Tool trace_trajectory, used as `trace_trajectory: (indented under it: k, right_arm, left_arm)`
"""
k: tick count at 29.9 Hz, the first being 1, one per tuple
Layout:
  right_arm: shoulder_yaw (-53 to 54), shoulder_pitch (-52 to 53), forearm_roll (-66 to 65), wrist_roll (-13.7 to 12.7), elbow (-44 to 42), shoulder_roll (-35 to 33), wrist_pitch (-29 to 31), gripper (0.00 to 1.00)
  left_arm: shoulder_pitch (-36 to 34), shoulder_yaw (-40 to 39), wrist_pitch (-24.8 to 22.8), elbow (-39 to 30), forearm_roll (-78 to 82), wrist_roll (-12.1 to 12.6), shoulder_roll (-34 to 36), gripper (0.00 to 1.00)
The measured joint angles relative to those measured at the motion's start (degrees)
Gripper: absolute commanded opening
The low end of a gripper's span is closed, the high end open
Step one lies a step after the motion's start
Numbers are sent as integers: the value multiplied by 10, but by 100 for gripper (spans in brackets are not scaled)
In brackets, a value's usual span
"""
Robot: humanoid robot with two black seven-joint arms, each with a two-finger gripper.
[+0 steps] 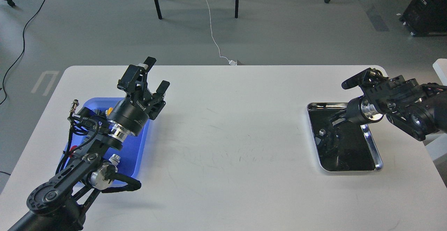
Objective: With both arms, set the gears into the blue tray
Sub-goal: 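Grasp another small black part on the pad with the right gripper, then carry the black part toward the table center and release it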
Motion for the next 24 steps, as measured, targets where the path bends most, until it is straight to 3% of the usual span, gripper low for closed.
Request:
trace_trajectory:
  k: [12,24]
  right_arm:
    - [5,6,2,0,18,-9,0,20]
    - [7,106,1,0,148,-55,-1,20]
  left_arm:
    - [0,0,0,0,0,0,1,98]
    - [0,0,-1,0,0,0,0,98]
